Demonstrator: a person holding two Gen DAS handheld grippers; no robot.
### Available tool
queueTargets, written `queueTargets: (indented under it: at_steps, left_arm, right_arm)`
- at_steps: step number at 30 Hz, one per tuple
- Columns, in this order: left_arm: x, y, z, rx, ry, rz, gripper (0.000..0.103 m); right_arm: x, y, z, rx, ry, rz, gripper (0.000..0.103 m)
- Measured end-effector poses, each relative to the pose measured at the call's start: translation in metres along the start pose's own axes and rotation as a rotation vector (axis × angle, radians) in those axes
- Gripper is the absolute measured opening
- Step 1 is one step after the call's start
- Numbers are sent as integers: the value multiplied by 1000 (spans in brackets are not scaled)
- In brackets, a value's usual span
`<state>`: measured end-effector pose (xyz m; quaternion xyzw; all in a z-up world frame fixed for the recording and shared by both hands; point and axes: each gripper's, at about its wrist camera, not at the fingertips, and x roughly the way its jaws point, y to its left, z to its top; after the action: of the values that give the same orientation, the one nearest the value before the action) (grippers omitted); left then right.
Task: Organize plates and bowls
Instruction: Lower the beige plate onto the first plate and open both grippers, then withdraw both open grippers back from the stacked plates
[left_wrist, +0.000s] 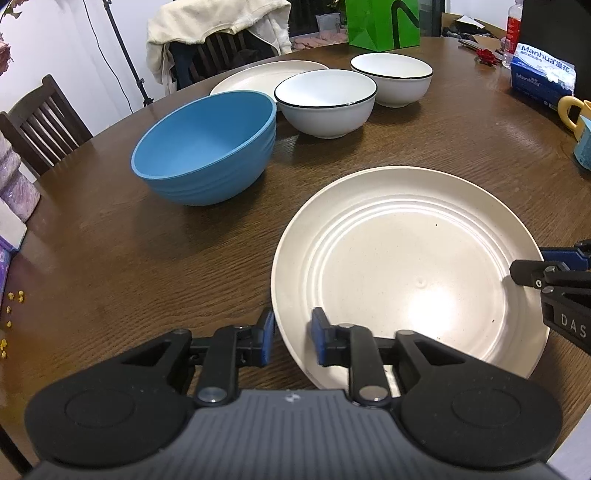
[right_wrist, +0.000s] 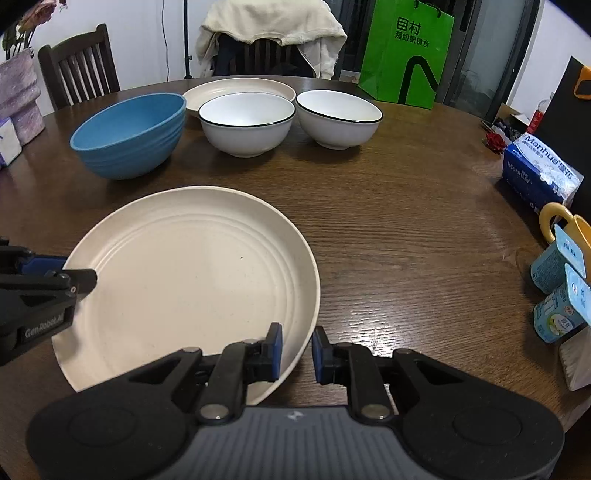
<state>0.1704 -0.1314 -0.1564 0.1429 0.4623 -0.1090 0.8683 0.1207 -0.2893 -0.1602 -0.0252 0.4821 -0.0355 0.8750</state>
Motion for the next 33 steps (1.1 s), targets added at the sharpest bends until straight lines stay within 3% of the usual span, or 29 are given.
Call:
queueTargets:
  at_steps: [3, 5, 7, 10, 12, 15, 21, 33]
  left_arm:
    - [-6, 2, 2, -8, -18, 7, 52]
    - [-12, 5, 3, -21, -33, 2, 59]
    - [-19, 9, 5, -39, -50, -2, 78]
    - [-34, 16, 8, -74, -91, -21, 90]
    - [-44, 20, 11, -102, -113, -31, 99]
    - [-60, 24, 13, -138, -150, -56, 103]
    - [-89, 23, 13, -188, -188, -81, 103]
    - [-125, 27, 4, -247, -223, -86, 103]
  right_arm:
    - [-1, -6, 2, 36, 10, 23, 17]
    - [-5, -11, 3, 54, 3, 41, 19]
    - [-9, -14, 4, 69, -4, 52, 33]
    - [-20, -19, 5, 88, -19, 73, 57]
    - [-29, -22, 6, 92, -37, 88, 64]
    - [-44, -24, 7, 92, -61, 103, 84]
    - [-67, -30, 7, 98, -82, 137, 103]
    - [-105, -43, 8, 125, -143, 184, 103]
